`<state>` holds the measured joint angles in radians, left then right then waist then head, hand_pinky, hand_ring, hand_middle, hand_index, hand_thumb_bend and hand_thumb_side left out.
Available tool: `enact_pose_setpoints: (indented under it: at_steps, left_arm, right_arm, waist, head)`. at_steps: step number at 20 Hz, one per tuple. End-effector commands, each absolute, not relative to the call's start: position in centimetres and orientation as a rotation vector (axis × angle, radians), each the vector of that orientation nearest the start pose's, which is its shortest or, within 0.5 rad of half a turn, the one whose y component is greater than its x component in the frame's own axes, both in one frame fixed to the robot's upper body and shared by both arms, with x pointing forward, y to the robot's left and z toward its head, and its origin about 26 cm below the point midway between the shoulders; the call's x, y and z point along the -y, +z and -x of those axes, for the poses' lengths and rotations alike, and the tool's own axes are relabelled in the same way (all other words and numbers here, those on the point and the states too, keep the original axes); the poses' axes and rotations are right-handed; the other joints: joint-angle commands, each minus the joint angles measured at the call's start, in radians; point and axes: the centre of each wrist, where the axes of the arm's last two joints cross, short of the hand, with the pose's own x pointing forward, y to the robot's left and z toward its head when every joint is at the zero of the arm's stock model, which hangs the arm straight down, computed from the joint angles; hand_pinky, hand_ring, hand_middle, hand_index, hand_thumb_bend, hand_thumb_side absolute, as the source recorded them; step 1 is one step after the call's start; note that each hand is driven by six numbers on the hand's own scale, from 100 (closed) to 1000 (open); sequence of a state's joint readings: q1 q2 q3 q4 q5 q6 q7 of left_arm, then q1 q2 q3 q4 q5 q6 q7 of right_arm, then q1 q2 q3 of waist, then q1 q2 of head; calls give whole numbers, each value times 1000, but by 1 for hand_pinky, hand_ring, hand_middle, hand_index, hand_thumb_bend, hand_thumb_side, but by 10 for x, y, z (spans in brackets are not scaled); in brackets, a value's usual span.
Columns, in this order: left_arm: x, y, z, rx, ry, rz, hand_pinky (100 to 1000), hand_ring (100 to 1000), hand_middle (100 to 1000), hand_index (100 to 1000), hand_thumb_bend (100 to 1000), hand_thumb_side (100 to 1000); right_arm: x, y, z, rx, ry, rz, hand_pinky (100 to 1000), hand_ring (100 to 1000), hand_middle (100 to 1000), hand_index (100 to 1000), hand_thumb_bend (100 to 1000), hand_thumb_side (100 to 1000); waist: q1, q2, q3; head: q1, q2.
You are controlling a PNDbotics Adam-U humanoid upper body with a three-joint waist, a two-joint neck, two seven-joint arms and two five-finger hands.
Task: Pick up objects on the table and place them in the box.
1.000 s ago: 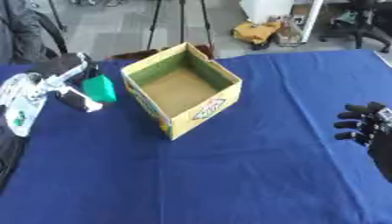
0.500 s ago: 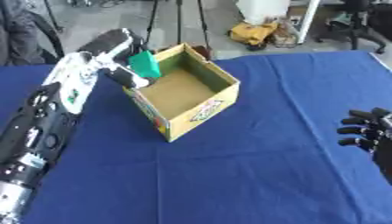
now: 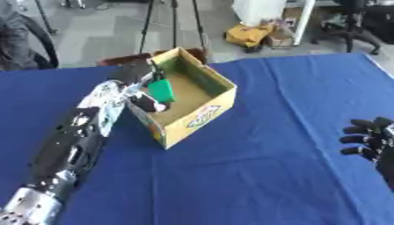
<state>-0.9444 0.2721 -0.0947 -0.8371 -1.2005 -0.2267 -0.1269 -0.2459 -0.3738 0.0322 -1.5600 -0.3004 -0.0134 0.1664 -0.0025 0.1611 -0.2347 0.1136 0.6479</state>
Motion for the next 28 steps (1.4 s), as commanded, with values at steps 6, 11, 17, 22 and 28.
enact_pose_setpoints:
  at_steps: [6,11,17,22,28]
  left_arm:
    - [-224,162,-486,1485,-1626,-1008,684,661,640,774,705,939]
    - [-227,181,-482,1671,-1448,-1041,730,713,687,787,550,1000]
    - [-239,208,-456,2082,-977,-777,668,594,570,719,251,1000]
    - [-264,216,-412,2228,-620,-418,637,569,550,709,294,1000]
    - [-304,174,-375,2100,-379,-243,626,560,544,705,331,1000]
  right_arm:
    - [307,90,-338,1800,311,-129,604,697,679,815,100,911]
    - [308,88,-337,1796,304,-125,604,696,679,815,100,911]
    - [313,86,-334,1790,289,-108,604,696,678,815,100,910]
    - [317,84,-332,1788,275,-96,604,696,679,815,100,910]
    - [320,85,-332,1792,260,-84,604,696,679,815,100,910]
  waist:
    - [-2,-18,4]
    - [-4,-24,12]
    - [-5,-34,38]
    - [-4,-40,73]
    - [-1,-42,104]
  head:
    - [-1,-14]
    - [-6,-11]
    - [-20,-4]
    - [-39,0]
    - [-58,5]
